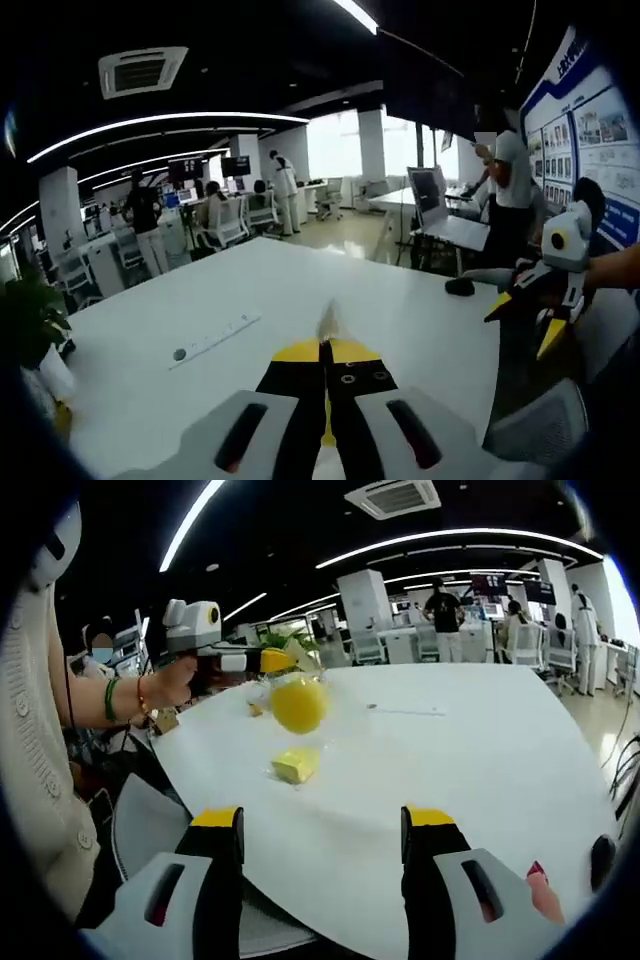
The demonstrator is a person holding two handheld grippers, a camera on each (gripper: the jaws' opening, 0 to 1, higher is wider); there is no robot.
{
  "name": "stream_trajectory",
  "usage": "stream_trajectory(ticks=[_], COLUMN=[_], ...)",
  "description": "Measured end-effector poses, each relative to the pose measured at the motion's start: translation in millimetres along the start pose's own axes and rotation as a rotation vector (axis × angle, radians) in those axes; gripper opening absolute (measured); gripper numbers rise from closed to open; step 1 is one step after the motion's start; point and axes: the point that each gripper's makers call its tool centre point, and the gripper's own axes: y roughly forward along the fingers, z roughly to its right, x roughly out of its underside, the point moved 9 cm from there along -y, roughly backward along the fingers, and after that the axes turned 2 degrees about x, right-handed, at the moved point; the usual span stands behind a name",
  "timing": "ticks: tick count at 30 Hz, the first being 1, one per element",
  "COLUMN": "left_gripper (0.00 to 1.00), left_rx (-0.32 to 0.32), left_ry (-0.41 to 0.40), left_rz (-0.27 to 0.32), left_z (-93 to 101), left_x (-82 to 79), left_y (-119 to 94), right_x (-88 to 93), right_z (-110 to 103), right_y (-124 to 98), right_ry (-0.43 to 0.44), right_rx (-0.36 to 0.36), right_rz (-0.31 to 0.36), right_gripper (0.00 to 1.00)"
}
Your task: Compare the silicone blocks by pressing each to a similar depth, holding the contact briefly, and releasing to observe deformation and rebound differences across the visible hardness samples.
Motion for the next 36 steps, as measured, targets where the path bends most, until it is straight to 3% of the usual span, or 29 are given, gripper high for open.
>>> stream_trajectory(ticks=[11,17,25,32,36], left_gripper=[0.00,0.00,0.00,0.00,0.00], left_rx=[0.011,0.030,0.067,0.128,0.161], left_ry=[0.012,0.014,0.025,0.065,0.077], left_rz=[0.018,0.019,0.034,0.053,0.062], left_z=[-16.1,-20.0,-23.6,-20.8,-19.7], left_x=[3.9,7.4,1.3,-16.0,-24.5], left_y=[-74.7,-97.0,-105.5,-101.2,-96.3], right_x=[-24.5,-36.0,-63.3,-111.4,-141.7], right_z=[-49.1,-64.1,-69.3,-58.8,-56.1], right_y=[32.6,43.0,54.2,71.9,93.6], right_ry=[-0.096,-0.164,-0.265,-0.426,-0.523], right_rx=[-0.082,-0.129,-0.217,-0.310,-0.375], right_rz=[-0.032,-0.068,-0.113,-0.183,-0.228], right_gripper=[0.59,0.59,0.60,0.62,0.60])
